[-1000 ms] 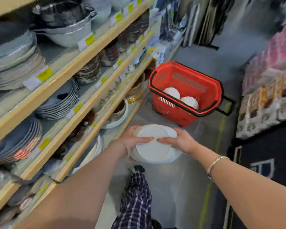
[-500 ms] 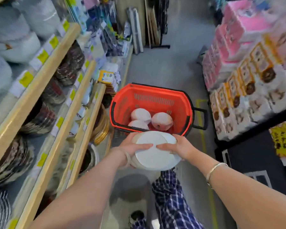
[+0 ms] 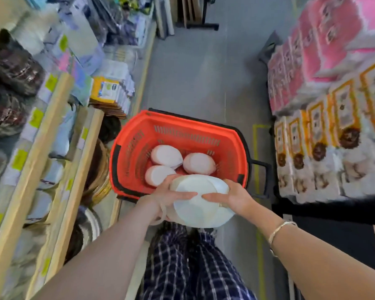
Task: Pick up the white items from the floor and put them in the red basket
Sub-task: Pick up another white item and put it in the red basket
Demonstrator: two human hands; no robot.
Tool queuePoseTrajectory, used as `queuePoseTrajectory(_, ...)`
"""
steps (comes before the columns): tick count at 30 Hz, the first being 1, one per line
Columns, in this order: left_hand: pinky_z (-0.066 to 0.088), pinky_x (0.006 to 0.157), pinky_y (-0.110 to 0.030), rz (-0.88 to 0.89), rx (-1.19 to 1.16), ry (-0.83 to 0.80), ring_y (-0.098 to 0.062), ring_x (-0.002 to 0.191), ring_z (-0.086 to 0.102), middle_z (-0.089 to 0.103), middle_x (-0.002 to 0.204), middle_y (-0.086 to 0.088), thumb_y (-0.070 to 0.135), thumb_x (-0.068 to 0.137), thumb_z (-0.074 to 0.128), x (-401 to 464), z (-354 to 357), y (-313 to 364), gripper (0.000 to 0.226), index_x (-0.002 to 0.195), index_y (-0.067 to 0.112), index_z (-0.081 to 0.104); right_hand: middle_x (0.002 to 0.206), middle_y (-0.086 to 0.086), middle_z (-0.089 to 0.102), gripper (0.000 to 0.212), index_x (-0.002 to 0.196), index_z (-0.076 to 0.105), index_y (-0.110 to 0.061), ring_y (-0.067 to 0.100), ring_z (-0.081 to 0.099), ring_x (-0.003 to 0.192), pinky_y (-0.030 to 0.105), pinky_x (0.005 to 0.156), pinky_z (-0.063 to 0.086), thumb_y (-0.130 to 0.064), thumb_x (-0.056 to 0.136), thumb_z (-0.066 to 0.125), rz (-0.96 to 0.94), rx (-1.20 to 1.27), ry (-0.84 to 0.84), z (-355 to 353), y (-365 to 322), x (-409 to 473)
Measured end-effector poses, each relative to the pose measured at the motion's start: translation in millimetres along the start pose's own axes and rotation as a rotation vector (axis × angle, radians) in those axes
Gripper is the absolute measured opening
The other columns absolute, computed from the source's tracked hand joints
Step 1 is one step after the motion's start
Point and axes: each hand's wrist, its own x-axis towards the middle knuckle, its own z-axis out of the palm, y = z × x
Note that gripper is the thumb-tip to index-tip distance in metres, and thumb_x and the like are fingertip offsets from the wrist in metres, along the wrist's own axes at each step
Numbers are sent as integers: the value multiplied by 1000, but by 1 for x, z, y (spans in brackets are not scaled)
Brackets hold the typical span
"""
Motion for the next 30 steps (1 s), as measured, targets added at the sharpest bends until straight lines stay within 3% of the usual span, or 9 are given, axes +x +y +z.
queuePoseTrajectory(3, 52, 88, -50, -58, 39, -49, -25, 108, 47, 46, 116, 5, 28, 71, 80, 50, -8, 4, 61, 119, 40, 45, 112, -4, 68, 84, 116, 60, -27, 19, 65, 101, 45, 90, 53, -66, 45, 82, 59, 49, 25, 0, 12, 42)
queuePoseTrajectory(5, 52, 88, -49, -75, 52, -69, -25, 110, 46, 45, 116, 5, 28, 70, 80, 81, -11, 2, 67, 124, 40, 44, 113, -5, 68, 98, 118, 60, -29, 19, 65, 101, 46, 89, 53, -75, 34, 79, 92, 64, 25, 1, 24, 68)
queuePoseTrajectory(10, 50, 81, -37, -96, 57, -65, -19, 101, 49, 46, 95, 16, 25, 71, 80, 175, -8, -22, 68, 127, 33, 42, 108, -7, 69, 84, 113, 61, -29, 16, 66, 99, 43, 90, 53, -65, 38, 77, 174, 71, 8, 1, 64, 151)
queuePoseTrajectory(12, 51, 83, -39, -100, 69, -59, -19, 101, 50, 47, 95, 16, 26, 70, 80, 216, -3, -34, 68, 126, 33, 43, 109, -7, 68, 85, 116, 60, -28, 17, 65, 100, 41, 89, 54, -64, 41, 78, 193, 72, -8, -1, 83, 185)
queuePoseTrajectory(15, 50, 82, -35, -95, 88, -62, -16, 101, 49, 48, 97, 16, 26, 70, 80, 270, 4, -47, 70, 129, 30, 43, 101, -6, 70, 57, 107, 63, -29, 15, 68, 93, 36, 83, 55, -46, 57, 85, 212, 107, -6, -6, 115, 232)
queuePoseTrajectory(18, 51, 90, -42, -110, 76, -71, -19, 107, 50, 52, 110, 9, 26, 68, 81, 315, 12, -66, 74, 131, 32, 42, 100, -7, 71, 56, 109, 64, -28, 13, 68, 93, 32, 81, 55, -44, 60, 85, 203, 112, -20, -8, 144, 269)
queuePoseTrajectory(23, 52, 83, -42, -147, 68, -38, -20, 106, 50, 51, 110, 7, 32, 67, 81, 366, 24, -105, 68, 124, 38, 46, 105, -9, 71, 41, 105, 65, -32, 8, 67, 95, 20, 76, 54, -31, 68, 83, 218, 144, -76, -3, 187, 312)
queuePoseTrajectory(26, 52, 88, -47, -173, 82, -4, -24, 110, 50, 51, 118, 5, 45, 54, 83, 393, 27, -128, 73, 117, 46, 46, 97, -13, 67, 35, 95, 61, -33, 2, 63, 86, 7, 60, 49, -26, 69, 83, 223, 113, -93, 5, 211, 338)
queuePoseTrajectory(30, 47, 83, -33, -127, 88, 16, -18, 107, 46, 48, 118, 4, 32, 68, 80, 418, 30, -147, 73, 130, 34, 41, 88, -17, 61, 36, 91, 58, -34, -6, 56, 78, 4, 50, 46, -19, 69, 83, 231, 138, -88, 14, 234, 365)
